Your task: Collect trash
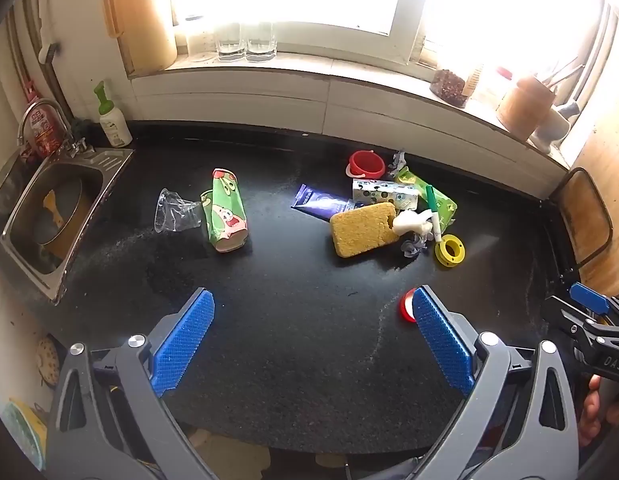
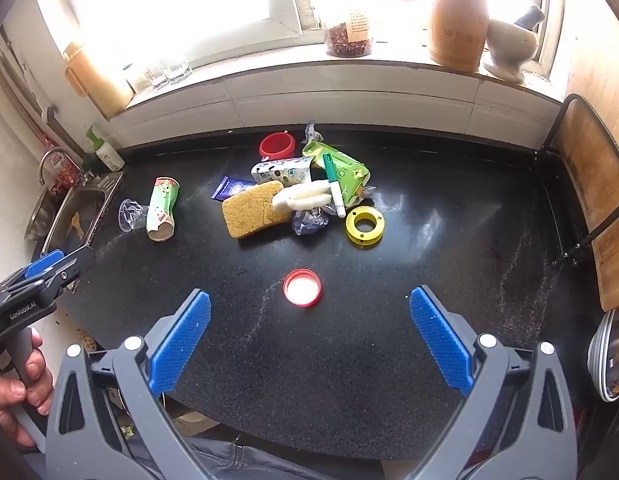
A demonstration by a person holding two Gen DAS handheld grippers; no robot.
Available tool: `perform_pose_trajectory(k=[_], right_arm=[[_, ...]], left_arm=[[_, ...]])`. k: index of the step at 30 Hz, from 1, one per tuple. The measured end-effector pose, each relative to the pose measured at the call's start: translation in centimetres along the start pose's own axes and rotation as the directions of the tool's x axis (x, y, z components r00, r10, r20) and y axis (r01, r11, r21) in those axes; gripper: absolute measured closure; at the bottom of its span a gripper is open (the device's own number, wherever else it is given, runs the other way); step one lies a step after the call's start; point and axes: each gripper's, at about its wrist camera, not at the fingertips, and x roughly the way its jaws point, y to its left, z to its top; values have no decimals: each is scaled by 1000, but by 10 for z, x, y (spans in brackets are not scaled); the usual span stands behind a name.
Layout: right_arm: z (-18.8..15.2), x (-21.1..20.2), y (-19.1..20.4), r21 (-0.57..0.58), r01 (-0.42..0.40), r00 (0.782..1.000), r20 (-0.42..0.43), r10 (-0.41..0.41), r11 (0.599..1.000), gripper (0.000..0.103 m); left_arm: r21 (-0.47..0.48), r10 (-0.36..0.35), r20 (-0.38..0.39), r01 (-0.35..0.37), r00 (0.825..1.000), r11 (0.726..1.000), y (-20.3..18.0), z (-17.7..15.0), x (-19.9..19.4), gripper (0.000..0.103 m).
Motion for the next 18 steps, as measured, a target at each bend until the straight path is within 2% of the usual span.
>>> perform_pose_trajectory(k=[18], right_arm=[[7,13,1,14,-7,1000,-17,8,1000,6]], left_arm=[[15,10,-9,-10,1000,1000,5,6,7,7]])
